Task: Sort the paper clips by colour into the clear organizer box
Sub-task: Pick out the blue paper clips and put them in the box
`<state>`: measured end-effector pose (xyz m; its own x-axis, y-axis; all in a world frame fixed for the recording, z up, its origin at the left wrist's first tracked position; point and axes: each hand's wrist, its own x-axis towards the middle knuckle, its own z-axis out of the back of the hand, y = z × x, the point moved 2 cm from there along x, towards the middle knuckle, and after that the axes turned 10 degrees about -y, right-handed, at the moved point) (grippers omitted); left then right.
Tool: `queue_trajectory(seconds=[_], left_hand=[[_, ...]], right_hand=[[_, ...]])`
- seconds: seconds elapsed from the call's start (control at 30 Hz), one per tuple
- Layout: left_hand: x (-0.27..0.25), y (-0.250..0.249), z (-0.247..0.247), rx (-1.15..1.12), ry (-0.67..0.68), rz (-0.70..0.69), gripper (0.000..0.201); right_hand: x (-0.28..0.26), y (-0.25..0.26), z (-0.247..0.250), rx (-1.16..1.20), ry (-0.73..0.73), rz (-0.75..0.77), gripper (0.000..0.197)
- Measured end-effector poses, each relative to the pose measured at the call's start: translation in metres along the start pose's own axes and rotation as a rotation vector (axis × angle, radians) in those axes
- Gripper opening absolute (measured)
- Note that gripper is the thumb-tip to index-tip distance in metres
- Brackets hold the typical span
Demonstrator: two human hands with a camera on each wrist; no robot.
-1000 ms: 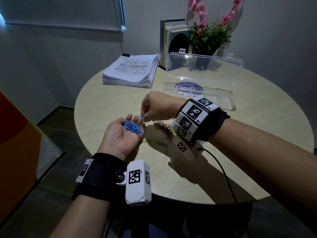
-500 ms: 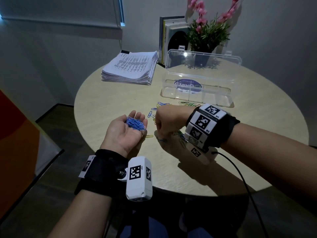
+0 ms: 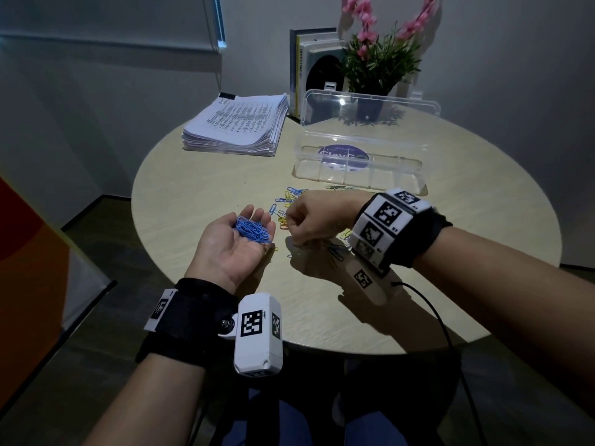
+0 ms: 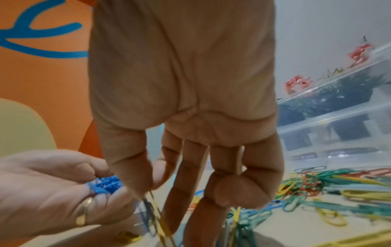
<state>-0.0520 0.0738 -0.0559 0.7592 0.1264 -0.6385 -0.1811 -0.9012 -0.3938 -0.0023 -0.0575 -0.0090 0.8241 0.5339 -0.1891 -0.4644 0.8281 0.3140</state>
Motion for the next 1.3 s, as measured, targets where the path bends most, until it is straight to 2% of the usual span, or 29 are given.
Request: queue_trajectory(seconds=[0.2,0.3,0.43,0.53,0.6,0.73,0.9,0.97,1.07,1.13,1.3], left_hand=[[-0.004,0.01,-0.005,0.018,-0.005,0.016,0.037],[-0.004,0.01,-0.005,0.017,0.0,0.009,0.037],[-0.003,0.011,-0.005,0.021,0.001,-0.002,0.037],[-0.002,0.013,-0.007,0.022,0.003,0.002,0.038],[-0.002,0.014,-0.009,0.023,0.006,0.004,0.037],[-0.004,0.015,-0.01,0.026,0.007,0.007,0.037],[-0.005,0.013,-0.009,0.017,0.01,0.005,0.037],[-0.006,0.013,-0.009,0.018,0.013,0.009,0.037],[-0.005,0.015,-0.008,0.025,0.019,0.018,0.037],[-0.004,0.018,-0.008,0.031,0.021,0.028,0.037],[-0.004,0.027,-0.012,0.047,0.033,0.058,0.038]], right_hand=[[-0.006,-0.009,-0.001,0.021,-0.068,0.022,0.018],[-0.008,-0.01,0.001,0.037,-0.107,0.032,0.005],[-0.009,-0.018,0.004,-0.035,-0.119,0.038,0.019],[-0.011,-0.023,0.002,-0.037,-0.149,0.023,0.013],[-0.012,-0.021,-0.003,-0.034,-0.129,0.034,0.007],[-0.011,-0.012,-0.018,-0.064,-0.031,0.035,0.018],[-0.008,-0.005,-0.023,-0.118,0.032,0.059,0.01],[-0.01,-0.009,-0.016,-0.108,0.016,0.042,0.01],[-0.014,-0.024,0.007,-0.055,-0.104,-0.013,0.003],[-0.017,-0.037,0.018,-0.091,-0.135,-0.044,0.016],[-0.027,-0.057,0.016,-0.167,-0.066,-0.055,0.02]])
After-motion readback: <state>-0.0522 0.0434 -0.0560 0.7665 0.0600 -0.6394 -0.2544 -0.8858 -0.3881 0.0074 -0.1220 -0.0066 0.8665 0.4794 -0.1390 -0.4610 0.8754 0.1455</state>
